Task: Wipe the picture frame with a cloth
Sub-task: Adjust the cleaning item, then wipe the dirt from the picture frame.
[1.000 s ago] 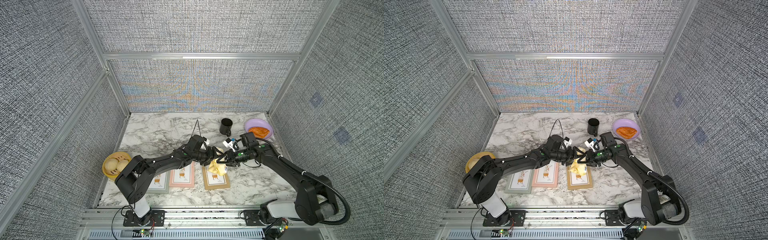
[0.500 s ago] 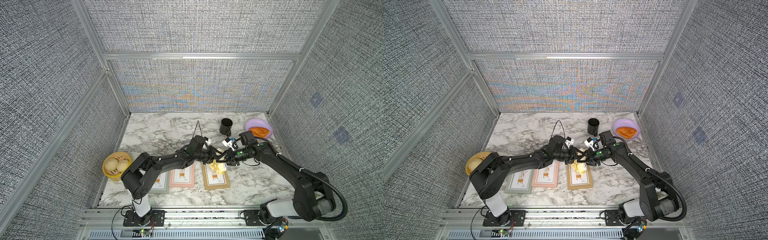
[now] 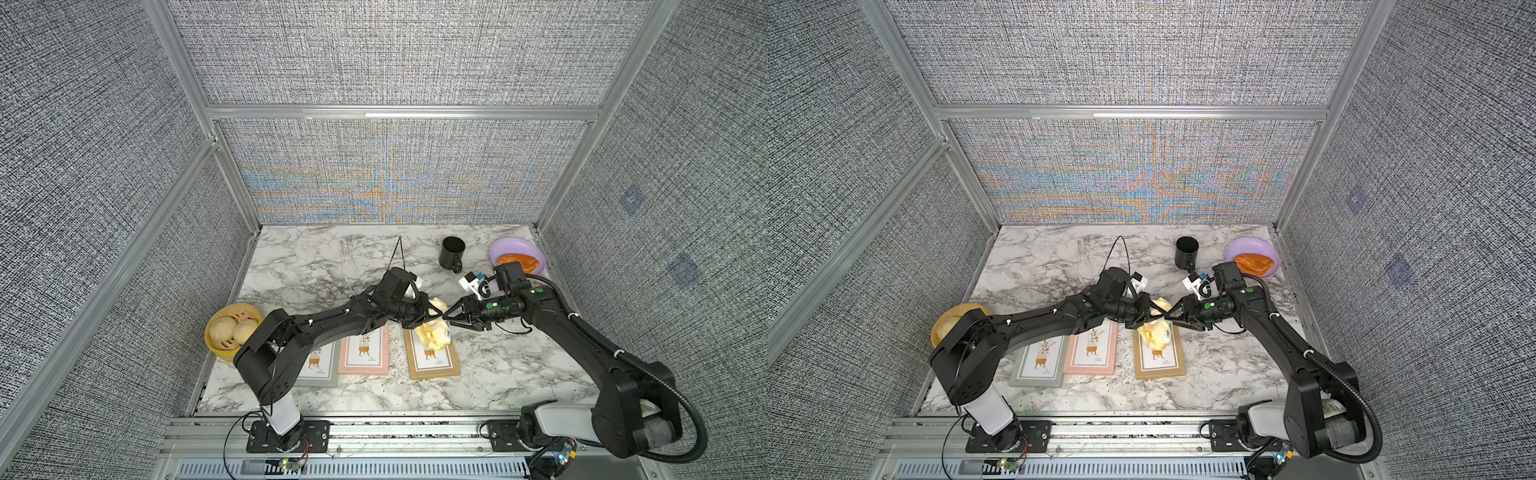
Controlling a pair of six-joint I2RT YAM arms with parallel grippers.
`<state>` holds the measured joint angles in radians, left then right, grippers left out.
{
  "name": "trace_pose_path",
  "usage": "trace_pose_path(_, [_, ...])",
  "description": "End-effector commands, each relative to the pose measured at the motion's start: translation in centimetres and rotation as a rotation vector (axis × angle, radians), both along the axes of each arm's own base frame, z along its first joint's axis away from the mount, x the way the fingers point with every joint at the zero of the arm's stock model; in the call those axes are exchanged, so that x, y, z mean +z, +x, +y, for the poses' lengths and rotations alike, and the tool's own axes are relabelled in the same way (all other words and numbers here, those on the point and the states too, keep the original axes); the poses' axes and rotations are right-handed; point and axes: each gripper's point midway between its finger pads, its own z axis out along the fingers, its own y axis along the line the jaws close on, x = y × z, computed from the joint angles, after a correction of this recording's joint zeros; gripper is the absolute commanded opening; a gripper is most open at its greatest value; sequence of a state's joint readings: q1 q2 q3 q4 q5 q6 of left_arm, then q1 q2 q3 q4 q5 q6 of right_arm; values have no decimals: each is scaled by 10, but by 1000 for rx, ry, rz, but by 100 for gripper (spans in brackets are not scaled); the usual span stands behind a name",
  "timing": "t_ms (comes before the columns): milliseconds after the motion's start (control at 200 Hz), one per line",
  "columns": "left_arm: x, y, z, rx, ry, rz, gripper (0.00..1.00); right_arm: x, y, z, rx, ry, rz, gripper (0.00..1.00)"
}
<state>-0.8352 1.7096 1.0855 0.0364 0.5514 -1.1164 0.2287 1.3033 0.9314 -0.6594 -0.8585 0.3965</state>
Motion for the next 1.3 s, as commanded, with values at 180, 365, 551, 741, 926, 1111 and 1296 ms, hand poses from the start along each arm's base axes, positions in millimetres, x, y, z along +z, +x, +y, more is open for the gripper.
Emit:
trace_pose_path(180, [-41, 9, 40, -52, 385, -100, 0, -41, -22, -30, -42, -239, 43, 54])
trace_pose_path(365, [-51, 28, 29, -90, 456, -139, 0, -73, -28, -36, -50, -396, 37, 54])
trace_pose_path(551, [-65, 39, 16, -136, 480, -155, 0, -96, -24, -34, -55, -490, 2, 54])
trace_pose_path(741, [-77, 40, 2, -179, 466, -140, 0, -112, -12, -24, -41, -520, -24, 49])
trace_pose_path(926, [-90, 32, -8, -222, 460, -124, 0, -127, -7, -17, -23, -548, -16, 41])
trace_pose_path(1111, [-103, 29, -14, -240, 464, -103, 0, -139, -9, -16, -22, -556, -3, 36])
trace_pose_path(1296, [-109, 30, -19, -249, 457, -96, 0, -147, -12, -19, -28, -579, 8, 30])
